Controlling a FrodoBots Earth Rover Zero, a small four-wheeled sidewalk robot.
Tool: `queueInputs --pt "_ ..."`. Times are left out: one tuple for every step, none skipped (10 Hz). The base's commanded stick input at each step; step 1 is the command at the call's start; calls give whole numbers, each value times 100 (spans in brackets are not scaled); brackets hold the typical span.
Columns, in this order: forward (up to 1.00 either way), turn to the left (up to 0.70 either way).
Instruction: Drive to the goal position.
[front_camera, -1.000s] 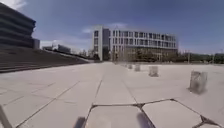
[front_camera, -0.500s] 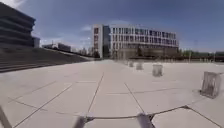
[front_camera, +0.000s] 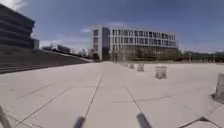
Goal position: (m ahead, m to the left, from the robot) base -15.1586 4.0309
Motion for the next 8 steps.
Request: queueInputs --pt "70 0" --pt "70 0" --pt "70 0" --pt "70 0" --pt "70 0" --pt "70 0" --pt "70 0" --pt "70 0"
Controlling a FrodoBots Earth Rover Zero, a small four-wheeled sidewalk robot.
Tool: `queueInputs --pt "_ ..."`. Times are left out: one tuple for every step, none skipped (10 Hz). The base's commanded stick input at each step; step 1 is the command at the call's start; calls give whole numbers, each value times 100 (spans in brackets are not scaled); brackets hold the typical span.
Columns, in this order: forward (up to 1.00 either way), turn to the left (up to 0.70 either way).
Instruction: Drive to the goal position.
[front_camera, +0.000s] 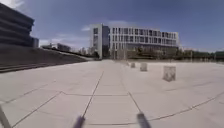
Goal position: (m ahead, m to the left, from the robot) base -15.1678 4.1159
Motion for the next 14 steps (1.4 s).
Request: queueInputs --pt "70 0" --pt "70 0" --pt "70 0" --pt "70 0" --pt "70 0" --pt "70 0" --pt "70 0" --pt "70 0" --pt "70 0" --pt "70 0" --pt "70 0" --pt "70 0" --pt "70 0" --pt "70 0"
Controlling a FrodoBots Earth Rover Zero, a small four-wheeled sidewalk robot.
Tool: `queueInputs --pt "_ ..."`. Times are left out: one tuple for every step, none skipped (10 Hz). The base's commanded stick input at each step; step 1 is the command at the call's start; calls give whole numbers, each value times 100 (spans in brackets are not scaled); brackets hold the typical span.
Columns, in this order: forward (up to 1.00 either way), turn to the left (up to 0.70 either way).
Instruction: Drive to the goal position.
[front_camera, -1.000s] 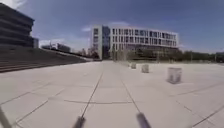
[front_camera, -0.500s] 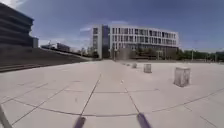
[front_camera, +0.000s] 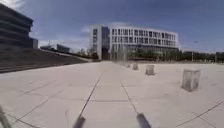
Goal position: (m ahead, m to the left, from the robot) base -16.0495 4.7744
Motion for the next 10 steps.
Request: queueInputs --pt "70 0" --pt "70 0" --pt "70 0" --pt "70 0" --pt "70 0" --pt "70 0" --pt "70 0" --pt "70 0" --pt "70 0" --pt "70 0"
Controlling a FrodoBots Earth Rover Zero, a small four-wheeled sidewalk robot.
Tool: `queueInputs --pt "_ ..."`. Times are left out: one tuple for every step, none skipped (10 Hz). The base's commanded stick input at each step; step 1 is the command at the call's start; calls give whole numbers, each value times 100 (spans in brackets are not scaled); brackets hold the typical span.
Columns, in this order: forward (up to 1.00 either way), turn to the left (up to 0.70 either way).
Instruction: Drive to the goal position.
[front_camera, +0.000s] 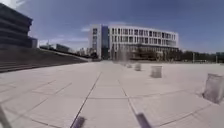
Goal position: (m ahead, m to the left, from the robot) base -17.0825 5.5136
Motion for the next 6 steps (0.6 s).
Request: queueInputs --pt "70 5" --pt "70 26" --pt "70 27" --pt "70 27" --pt "70 27" --pt "70 27"
